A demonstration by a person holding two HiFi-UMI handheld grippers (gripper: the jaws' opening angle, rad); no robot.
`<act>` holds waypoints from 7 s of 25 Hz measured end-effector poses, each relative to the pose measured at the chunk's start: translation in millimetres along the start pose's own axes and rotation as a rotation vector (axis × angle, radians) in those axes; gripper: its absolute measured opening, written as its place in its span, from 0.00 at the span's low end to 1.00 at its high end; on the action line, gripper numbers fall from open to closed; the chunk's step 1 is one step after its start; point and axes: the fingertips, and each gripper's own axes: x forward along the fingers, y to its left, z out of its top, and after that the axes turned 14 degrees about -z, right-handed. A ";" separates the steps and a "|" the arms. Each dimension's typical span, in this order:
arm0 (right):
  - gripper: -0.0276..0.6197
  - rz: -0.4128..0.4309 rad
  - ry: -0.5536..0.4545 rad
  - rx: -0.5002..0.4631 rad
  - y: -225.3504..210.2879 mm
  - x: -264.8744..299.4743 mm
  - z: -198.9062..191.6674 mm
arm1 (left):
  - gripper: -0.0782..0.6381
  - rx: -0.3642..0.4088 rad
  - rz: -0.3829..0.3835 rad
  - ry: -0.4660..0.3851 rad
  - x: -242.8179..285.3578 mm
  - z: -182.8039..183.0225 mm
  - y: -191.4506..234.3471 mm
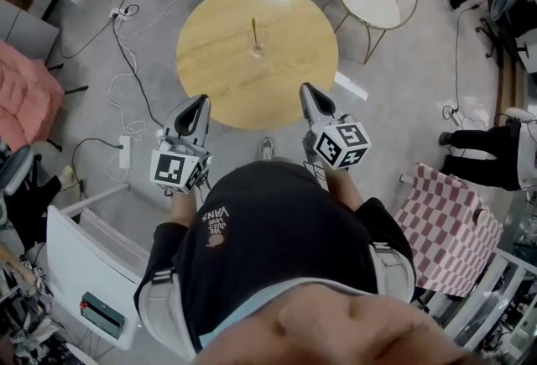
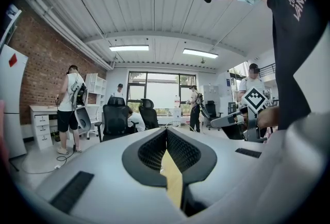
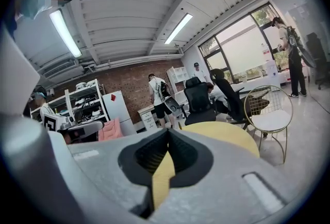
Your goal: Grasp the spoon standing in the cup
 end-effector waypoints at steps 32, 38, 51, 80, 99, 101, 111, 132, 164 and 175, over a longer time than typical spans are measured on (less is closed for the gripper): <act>0.04 0.034 0.028 -0.024 -35.9 84.0 25.3 | 0.13 -0.004 -0.035 0.006 89.2 4.8 53.1; 0.04 0.015 0.016 -0.027 -20.7 102.7 26.6 | 0.13 -0.003 -0.069 0.013 83.8 6.6 74.7; 0.04 0.024 -0.006 -0.063 6.8 150.6 33.1 | 0.13 0.006 -0.042 -0.003 58.3 11.3 122.7; 0.04 0.160 0.119 -0.258 20.8 249.1 -20.3 | 0.13 -0.017 0.151 0.018 -4.8 -4.4 143.6; 0.19 0.232 0.215 -0.371 27.2 273.3 -41.4 | 0.13 -0.028 0.193 0.007 -10.5 -2.5 145.9; 0.19 0.239 0.227 -0.400 26.6 277.1 -43.7 | 0.13 -0.036 0.201 0.002 -11.2 -2.1 146.6; 0.17 0.277 0.255 -0.477 30.5 289.5 -56.7 | 0.13 -0.053 0.213 0.008 -18.8 -8.6 151.6; 0.08 0.218 0.224 -0.449 23.5 289.2 -51.7 | 0.13 -0.066 0.188 0.001 -8.7 -9.0 156.3; 0.05 0.155 0.160 -0.362 24.1 269.0 -20.0 | 0.13 -0.051 0.136 -0.023 -14.0 -3.1 157.2; 0.05 0.125 0.104 -0.334 26.5 253.4 3.0 | 0.13 -0.044 0.096 -0.033 -10.0 -0.3 160.4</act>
